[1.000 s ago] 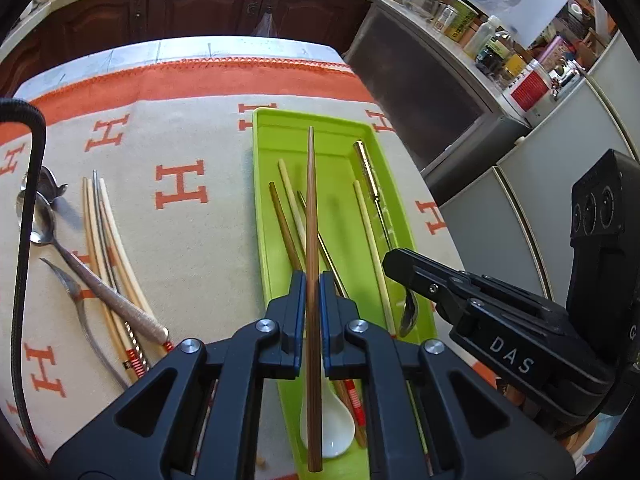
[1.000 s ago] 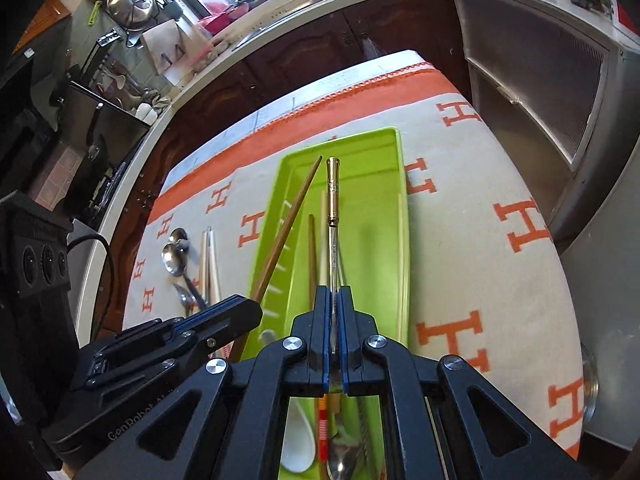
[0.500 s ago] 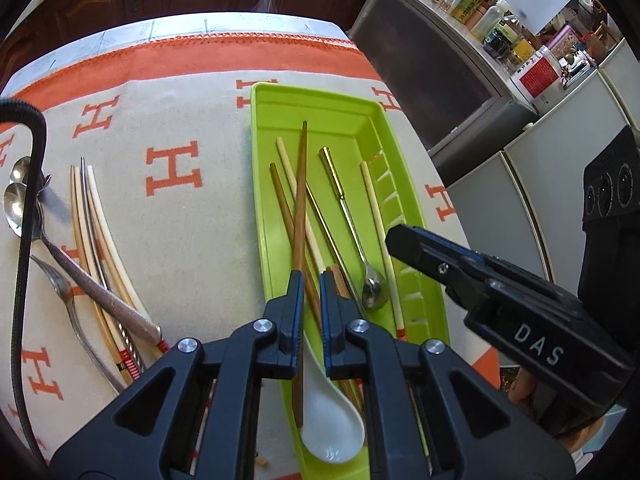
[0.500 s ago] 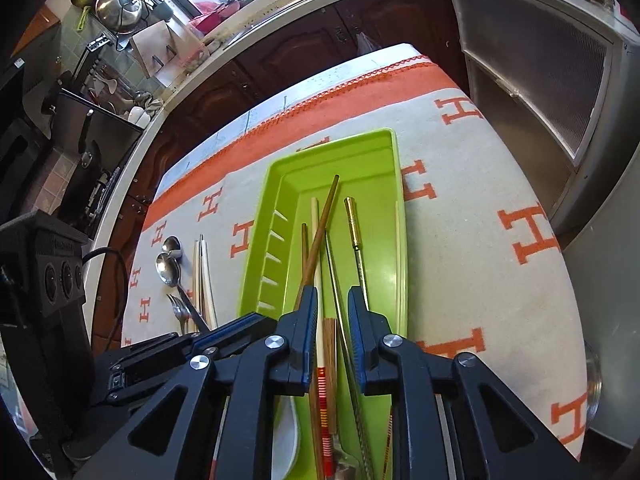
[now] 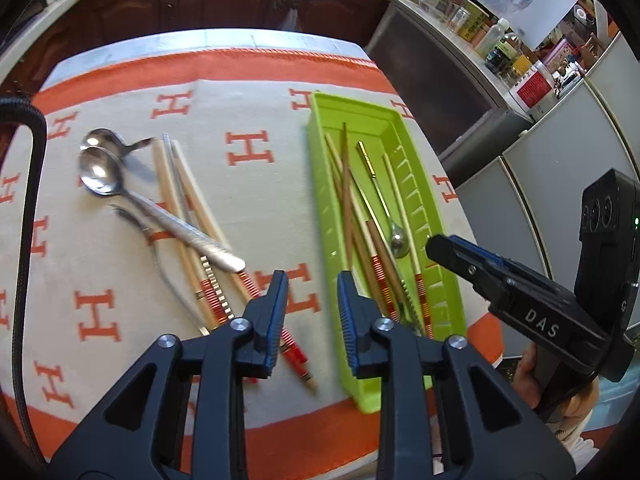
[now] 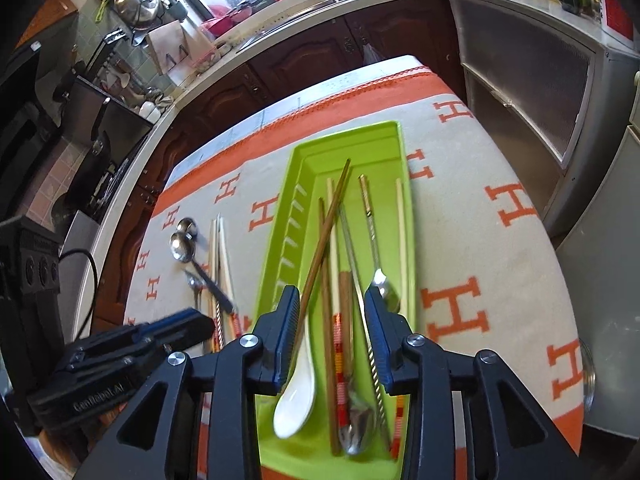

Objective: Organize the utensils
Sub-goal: 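Move both tools back over the remaining utensil pile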

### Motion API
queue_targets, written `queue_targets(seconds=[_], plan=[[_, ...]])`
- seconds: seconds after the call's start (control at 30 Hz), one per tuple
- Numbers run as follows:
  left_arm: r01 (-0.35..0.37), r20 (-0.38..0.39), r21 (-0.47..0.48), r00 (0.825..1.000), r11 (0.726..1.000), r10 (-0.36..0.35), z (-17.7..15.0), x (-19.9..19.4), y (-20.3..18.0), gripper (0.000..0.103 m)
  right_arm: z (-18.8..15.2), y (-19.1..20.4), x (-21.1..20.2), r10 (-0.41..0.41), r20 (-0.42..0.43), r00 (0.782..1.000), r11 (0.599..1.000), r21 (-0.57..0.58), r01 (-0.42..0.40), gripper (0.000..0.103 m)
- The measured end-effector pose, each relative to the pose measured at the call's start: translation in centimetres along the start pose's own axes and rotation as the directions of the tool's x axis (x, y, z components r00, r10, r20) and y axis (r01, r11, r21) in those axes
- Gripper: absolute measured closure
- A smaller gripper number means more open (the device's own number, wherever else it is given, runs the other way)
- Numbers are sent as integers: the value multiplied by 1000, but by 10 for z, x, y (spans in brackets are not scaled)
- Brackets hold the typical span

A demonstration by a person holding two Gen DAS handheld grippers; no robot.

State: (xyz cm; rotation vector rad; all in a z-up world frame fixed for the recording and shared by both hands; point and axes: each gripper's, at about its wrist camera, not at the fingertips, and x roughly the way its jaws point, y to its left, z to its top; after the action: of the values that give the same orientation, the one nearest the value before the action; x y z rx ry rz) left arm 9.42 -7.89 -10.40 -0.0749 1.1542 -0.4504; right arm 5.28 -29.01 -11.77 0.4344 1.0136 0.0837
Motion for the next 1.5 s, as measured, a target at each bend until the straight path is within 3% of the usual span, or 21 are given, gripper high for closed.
queue_targets(seconds=[0.13,0.4,0.7,1.03,1.23,1.5], plan=[[-27,45,-8,999,1000,27,-16,-25,16,62,-21,17,-8,6,-18,1000,999,-43,-7,68],[-66,89,-47,994,997,70,-43,-59,54,62,-54,53,-11,-8,-57,998,990,-139,0,67],[-109,121,-106,985,988,122,-61,-76,96,62,-60,92,2,1,-92,996,975,-223,-22,67],[-106,83,-194,989,975,124,-60,-51,129,62,-55,126,41,17,-140,990,951,-305,-60,67],[-86,88,-225,990,970,108,-35,-25,132,62,-34,137,66,27,-144,989,946,-317,-72,67],[-117,56,-233,989,965,133,1,26,123,62,-3,141,89,23,-123,992,949,-310,-61,68]])
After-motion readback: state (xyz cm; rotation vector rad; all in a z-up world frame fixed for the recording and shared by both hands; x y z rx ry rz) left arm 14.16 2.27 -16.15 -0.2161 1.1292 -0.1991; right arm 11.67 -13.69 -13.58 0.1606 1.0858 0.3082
